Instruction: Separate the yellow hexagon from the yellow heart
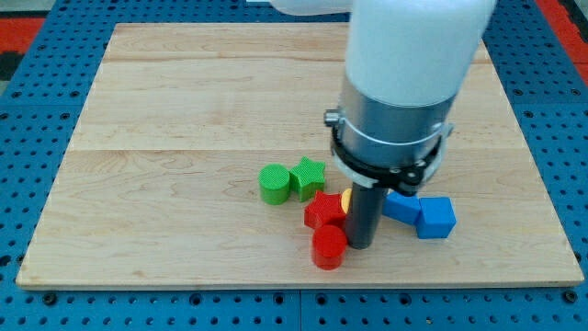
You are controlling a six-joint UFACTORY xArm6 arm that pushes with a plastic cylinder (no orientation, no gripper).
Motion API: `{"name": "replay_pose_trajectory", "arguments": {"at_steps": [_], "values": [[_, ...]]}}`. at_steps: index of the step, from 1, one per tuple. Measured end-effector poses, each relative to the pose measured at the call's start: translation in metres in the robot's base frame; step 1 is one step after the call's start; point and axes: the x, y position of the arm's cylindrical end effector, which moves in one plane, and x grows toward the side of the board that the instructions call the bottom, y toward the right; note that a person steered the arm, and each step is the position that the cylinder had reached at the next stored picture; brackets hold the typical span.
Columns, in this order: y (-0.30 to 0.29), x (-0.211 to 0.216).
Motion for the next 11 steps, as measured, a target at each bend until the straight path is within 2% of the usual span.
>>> {"name": "replay_pose_trajectory", "arguments": {"at_steps": [2, 3, 4, 6, 8, 11], "values": [[-0.026, 0.000], [0.003, -0.004], [0.006, -0.027], [0.011, -0.043], [0.057, -0.059], [0.082, -0.123]]}}
